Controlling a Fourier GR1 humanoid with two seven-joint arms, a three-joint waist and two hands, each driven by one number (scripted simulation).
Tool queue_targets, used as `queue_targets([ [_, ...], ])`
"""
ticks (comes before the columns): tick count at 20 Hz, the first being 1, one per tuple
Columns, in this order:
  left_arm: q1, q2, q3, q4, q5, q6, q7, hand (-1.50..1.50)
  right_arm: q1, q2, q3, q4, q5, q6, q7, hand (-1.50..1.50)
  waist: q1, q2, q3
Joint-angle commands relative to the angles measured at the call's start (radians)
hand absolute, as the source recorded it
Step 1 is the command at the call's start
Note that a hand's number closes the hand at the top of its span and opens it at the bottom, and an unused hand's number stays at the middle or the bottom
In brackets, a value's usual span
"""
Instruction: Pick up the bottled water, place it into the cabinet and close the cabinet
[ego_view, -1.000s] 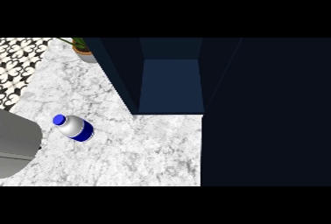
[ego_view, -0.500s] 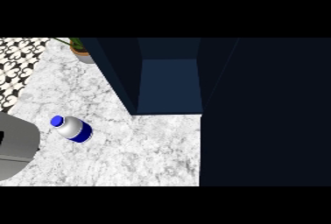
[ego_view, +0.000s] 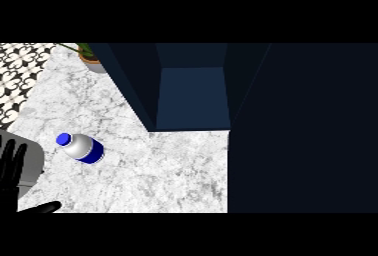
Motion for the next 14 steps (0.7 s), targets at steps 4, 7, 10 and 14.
queue_targets([
  [4, -0.078, 0.017, 0.021, 0.285, -0.058, -0.043, -0.147, -1.50, 0.121, -0.023, -0.070, -0.136, -0.117, 0.055, -0.034, -1.50, -0.003, 0.000, 0.000],
  [7, -0.129, 0.057, 0.047, 0.400, -0.049, -0.071, -0.178, -1.50, 0.159, -0.021, -0.056, -0.189, -0.107, 0.056, -0.025, -1.50, -0.005, 0.001, -0.001],
  [10, -0.198, 0.067, 0.060, 0.505, -0.060, -0.063, -0.228, -1.50, 0.149, -0.016, -0.056, -0.177, -0.131, 0.047, -0.023, -1.50, 0.001, 0.003, 0.000],
  [14, -0.210, 0.049, 0.053, 0.637, -0.085, -0.086, -0.321, -1.50, 0.221, -0.044, -0.089, -0.206, -0.130, 0.089, -0.067, -1.50, -0.004, 0.002, -0.001],
])
